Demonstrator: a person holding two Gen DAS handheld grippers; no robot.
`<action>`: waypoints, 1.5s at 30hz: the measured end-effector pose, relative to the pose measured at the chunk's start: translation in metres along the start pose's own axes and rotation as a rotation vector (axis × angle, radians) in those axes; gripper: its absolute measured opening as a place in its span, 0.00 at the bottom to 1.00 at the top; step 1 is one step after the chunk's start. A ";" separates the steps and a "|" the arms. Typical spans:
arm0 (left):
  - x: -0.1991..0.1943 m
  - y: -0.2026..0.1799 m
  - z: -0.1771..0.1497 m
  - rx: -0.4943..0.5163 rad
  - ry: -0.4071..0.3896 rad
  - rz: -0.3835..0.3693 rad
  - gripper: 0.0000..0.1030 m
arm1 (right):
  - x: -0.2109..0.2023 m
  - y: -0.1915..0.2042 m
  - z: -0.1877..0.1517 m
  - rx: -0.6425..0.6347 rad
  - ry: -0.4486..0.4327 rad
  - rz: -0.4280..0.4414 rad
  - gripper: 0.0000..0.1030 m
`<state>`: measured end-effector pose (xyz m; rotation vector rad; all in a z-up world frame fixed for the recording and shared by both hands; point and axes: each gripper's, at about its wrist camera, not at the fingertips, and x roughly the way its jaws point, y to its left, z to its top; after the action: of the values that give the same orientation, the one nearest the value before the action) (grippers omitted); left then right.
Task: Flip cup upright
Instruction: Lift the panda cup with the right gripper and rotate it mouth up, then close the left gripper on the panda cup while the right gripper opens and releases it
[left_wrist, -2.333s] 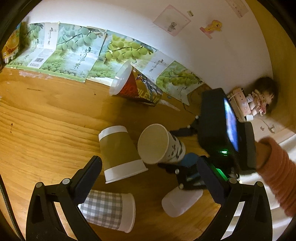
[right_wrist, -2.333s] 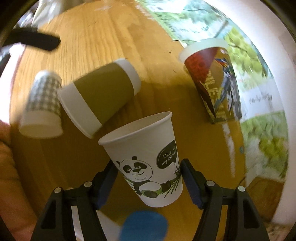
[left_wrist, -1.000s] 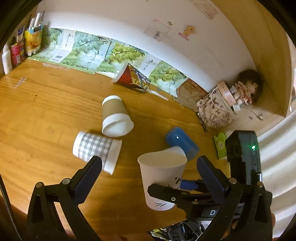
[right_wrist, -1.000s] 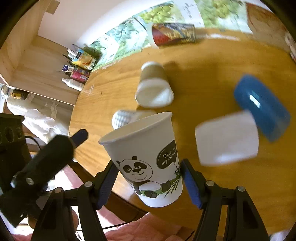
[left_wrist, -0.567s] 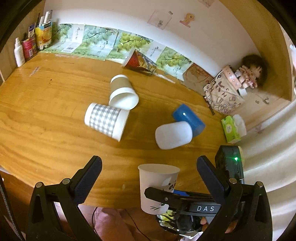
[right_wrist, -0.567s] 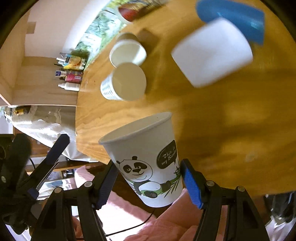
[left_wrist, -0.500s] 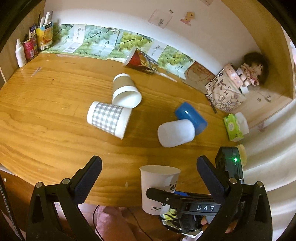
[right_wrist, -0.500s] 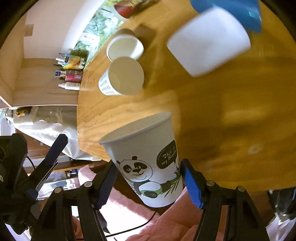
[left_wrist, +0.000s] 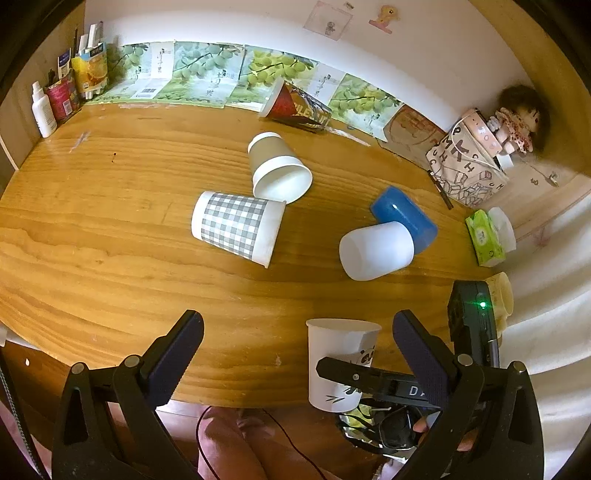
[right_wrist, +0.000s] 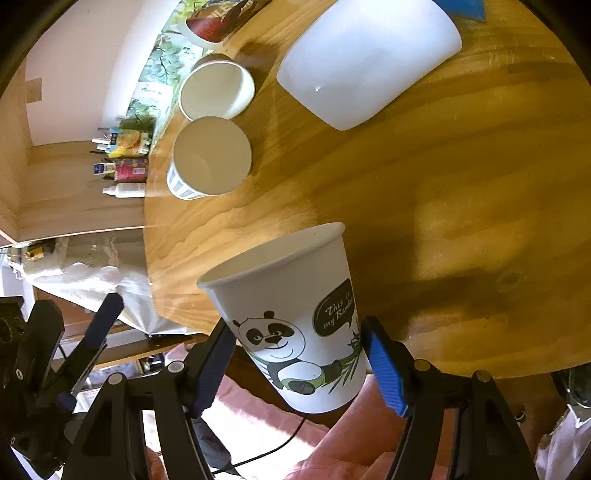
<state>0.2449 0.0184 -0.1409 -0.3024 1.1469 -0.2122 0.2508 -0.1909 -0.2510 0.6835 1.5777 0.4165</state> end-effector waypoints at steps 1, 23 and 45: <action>0.001 0.001 0.001 -0.003 0.005 -0.006 0.99 | 0.000 -0.001 0.000 -0.004 -0.001 -0.011 0.69; 0.016 0.010 0.005 0.001 0.042 0.001 0.99 | 0.005 -0.003 0.002 -0.004 -0.009 -0.054 0.70; 0.051 0.016 -0.013 -0.068 0.247 -0.034 0.99 | -0.020 0.010 -0.015 -0.082 -0.061 -0.097 0.75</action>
<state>0.2533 0.0153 -0.1956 -0.3628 1.3960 -0.2460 0.2382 -0.1942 -0.2280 0.5495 1.5208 0.3824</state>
